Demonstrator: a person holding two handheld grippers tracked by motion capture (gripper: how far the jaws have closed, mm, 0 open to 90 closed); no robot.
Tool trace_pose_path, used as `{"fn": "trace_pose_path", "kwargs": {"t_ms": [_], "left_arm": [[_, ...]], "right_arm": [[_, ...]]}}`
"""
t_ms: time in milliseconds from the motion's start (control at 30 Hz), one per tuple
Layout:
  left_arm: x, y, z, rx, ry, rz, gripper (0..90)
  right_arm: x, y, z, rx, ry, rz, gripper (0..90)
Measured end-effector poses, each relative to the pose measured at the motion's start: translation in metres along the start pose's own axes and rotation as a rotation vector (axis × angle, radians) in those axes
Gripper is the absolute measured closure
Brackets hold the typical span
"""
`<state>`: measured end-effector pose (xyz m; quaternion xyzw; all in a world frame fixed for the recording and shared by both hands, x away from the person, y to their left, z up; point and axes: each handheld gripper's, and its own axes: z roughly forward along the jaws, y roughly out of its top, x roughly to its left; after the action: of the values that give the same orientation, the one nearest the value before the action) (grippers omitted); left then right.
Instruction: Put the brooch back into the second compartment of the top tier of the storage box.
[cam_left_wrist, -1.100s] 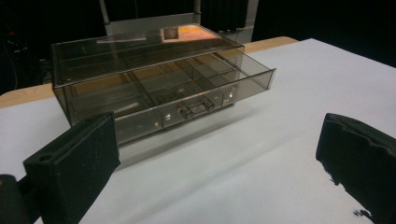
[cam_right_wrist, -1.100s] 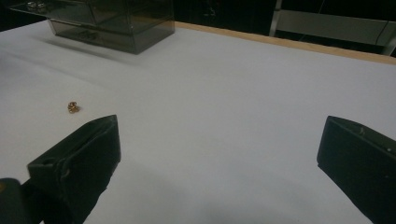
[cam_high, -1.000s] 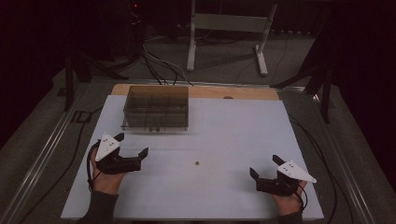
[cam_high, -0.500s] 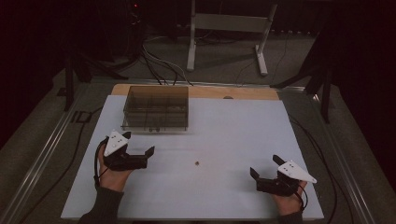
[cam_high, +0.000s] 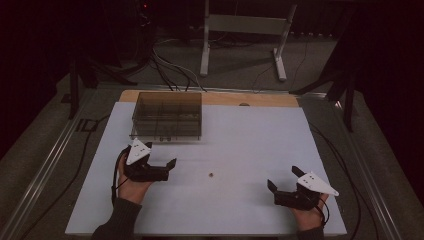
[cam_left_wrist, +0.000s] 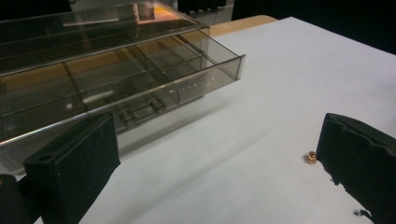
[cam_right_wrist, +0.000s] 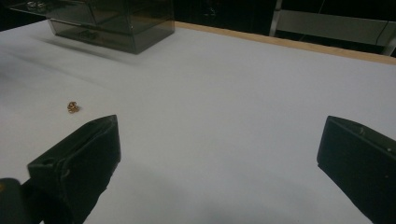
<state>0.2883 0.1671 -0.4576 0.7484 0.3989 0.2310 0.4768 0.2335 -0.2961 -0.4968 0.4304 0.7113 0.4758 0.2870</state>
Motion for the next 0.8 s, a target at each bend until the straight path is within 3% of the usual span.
{"fn": "trace_pose_path", "kwargs": {"t_ms": [800], "left_arm": [[-0.024,0.005,0.039,0.056,-0.067,0.013,0.6]], "right_arm": [[0.000,0.000,0.000,0.000,-0.001,0.001,0.0]]}}
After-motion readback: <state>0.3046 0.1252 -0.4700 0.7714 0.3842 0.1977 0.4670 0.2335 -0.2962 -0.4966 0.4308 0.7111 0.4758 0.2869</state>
